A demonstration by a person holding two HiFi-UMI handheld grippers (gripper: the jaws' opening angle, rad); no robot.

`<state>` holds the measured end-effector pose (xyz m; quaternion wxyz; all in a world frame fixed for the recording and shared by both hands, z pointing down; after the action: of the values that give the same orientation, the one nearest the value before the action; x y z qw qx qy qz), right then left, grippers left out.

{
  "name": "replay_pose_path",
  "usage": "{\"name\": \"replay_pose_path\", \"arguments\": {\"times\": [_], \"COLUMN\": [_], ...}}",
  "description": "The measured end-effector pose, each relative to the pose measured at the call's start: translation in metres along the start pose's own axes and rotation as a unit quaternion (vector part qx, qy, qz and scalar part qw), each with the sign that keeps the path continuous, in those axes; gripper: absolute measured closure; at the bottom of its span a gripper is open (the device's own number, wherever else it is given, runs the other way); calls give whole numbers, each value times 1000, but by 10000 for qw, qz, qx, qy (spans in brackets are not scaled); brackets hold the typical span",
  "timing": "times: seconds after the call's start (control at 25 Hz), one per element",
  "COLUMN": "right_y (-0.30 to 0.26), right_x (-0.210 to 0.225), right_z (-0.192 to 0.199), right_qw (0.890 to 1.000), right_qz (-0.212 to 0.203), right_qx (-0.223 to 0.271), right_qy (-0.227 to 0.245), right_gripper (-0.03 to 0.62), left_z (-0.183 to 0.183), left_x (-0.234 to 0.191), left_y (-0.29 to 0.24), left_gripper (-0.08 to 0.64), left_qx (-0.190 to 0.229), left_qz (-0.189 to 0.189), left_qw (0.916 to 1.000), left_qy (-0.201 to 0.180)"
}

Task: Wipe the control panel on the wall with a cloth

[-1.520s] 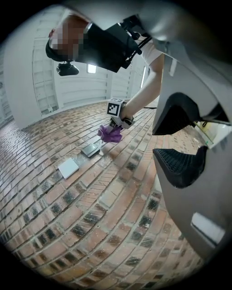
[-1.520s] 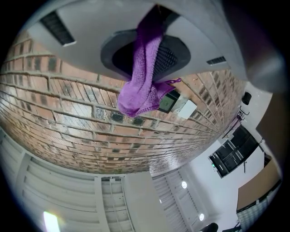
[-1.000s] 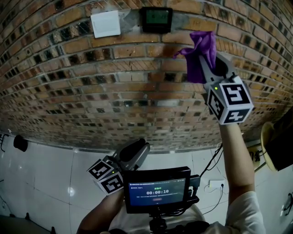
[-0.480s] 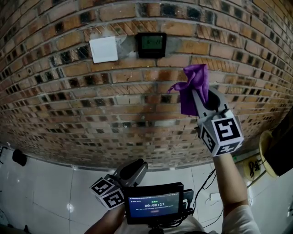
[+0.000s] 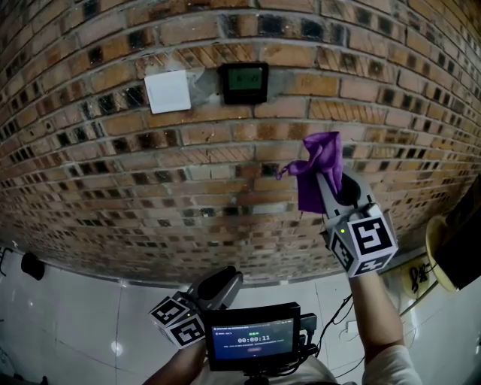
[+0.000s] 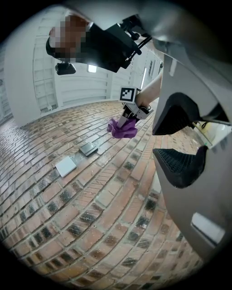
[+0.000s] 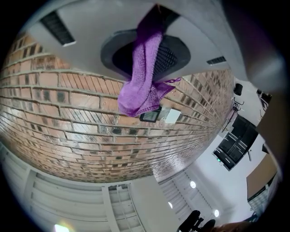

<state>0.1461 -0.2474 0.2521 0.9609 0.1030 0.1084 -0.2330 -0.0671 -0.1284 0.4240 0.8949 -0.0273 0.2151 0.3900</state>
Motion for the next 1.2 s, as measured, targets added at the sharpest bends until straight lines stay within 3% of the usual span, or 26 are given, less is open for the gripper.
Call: {"name": "replay_pose_path", "arguments": {"times": [0.6,1.2], "right_y": [29,62], "right_x": [-17,-35], "right_z": [28,77], "right_qw": [9989,9925], "right_qz": [-91,-161], "right_qx": [-366,-794], "right_qy": [-291,-921], "right_gripper": [512,512], "left_z": [3,3], "left_x": [-7,-11], "left_y": [2,3], "left_gripper": [479,479], "left_qx": [61,35], "left_qz": [-43,-78], "left_qw": [10000,9999], "left_qy": [65,102]}}
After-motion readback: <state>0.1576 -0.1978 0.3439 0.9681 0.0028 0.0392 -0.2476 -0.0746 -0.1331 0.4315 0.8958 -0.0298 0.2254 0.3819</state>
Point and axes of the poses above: the fingertips, and each gripper's own axes: y backward along the fingers, x to its right, z out of its underside, the point moved 5 cm from there along y, backward along the fingers, and after that the axes turned 5 degrees about -y, right-handed, at the moved point
